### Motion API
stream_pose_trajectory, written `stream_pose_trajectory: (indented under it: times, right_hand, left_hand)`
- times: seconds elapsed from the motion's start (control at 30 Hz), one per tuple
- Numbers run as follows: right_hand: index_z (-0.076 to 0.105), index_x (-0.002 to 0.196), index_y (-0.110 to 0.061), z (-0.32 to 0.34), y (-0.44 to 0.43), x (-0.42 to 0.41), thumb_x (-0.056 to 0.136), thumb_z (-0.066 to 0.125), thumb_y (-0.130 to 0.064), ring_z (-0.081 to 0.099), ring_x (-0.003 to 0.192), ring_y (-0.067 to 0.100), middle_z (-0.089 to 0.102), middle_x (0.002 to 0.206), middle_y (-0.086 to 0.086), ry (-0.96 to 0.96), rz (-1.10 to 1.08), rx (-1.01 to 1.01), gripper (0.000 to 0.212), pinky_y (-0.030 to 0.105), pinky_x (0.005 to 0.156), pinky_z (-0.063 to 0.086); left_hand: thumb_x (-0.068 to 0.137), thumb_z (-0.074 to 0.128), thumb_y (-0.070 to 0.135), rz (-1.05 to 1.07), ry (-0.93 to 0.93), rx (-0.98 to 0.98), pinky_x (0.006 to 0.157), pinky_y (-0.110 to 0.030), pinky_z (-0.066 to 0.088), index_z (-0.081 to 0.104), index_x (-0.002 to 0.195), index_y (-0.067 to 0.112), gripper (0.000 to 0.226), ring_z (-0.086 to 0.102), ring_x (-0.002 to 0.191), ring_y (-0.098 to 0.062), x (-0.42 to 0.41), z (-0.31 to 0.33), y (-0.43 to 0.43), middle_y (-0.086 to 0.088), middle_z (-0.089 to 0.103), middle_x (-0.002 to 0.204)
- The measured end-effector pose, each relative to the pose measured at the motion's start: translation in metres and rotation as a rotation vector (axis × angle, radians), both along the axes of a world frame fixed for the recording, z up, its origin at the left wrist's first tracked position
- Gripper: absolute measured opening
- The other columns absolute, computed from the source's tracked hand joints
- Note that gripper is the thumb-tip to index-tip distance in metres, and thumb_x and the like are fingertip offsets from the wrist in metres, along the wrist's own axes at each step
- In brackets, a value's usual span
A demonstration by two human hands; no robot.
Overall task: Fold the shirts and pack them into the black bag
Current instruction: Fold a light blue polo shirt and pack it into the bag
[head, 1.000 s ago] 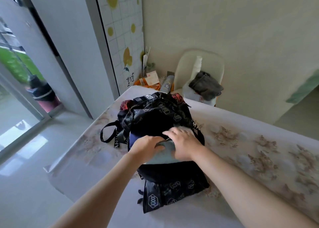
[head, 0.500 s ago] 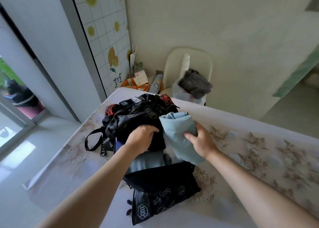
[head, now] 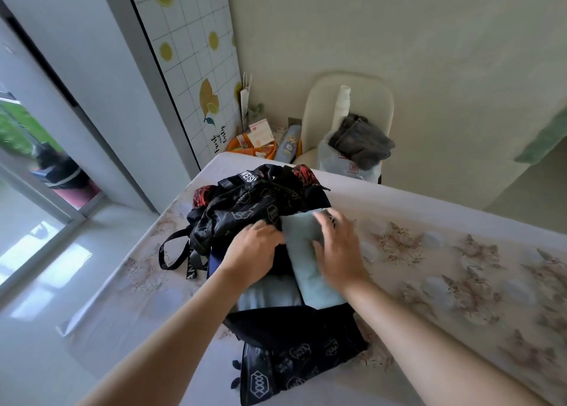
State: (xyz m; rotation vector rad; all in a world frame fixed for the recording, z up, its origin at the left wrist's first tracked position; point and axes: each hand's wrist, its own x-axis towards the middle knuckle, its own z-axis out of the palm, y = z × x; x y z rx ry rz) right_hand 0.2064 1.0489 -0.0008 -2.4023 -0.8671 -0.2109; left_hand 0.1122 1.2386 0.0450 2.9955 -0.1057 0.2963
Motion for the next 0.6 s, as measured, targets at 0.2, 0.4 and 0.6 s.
stream_pose_trajectory:
  times: [0.2, 0.4, 0.6]
  right_hand:
    - [0.007, 0.155, -0.034, -0.004, 0.006, -0.01, 0.078, 0.066, -0.06, 0.019, 0.149, 0.02, 0.016, 0.162, 0.0, 0.52, -0.09, 0.176, 0.1, 0.041, 0.12, 0.025]
    - [0.053, 0.127, -0.024, 0.007, -0.002, 0.018, 0.07, 0.085, -0.043, 0.063, 0.098, 0.01, 0.065, 0.116, -0.01, 0.955, -0.19, 0.245, 0.067, 0.032, 0.087, 0.054]
    - [0.053, 0.119, -0.037, 0.022, -0.01, 0.018, 0.076, 0.077, -0.044, 0.061, 0.104, 0.011, 0.065, 0.111, -0.013, 0.771, 0.118, 0.09, 0.05, 0.035, 0.091, 0.051]
  left_hand:
    - [0.082, 0.061, 0.017, 0.014, 0.052, 0.324, 0.097, -0.035, 0.039, 0.054, 0.133, 0.024, 0.052, 0.049, 0.12, -0.025, 0.057, 0.007, 0.0, 0.0, 0.055, 0.131]
    - [0.093, 0.051, 0.014, 0.044, 0.136, 0.261, 0.1, -0.033, 0.039, 0.058, 0.133, 0.027, 0.042, 0.052, 0.123, -0.021, 0.061, 0.0, 0.02, 0.006, 0.06, 0.131]
    - [0.077, 0.044, 0.006, 0.076, -0.248, -0.166, 0.07, -0.029, 0.044, 0.059, 0.081, 0.013, 0.018, 0.053, 0.08, -0.023, -0.014, -0.004, -0.003, -0.002, 0.056, 0.087]
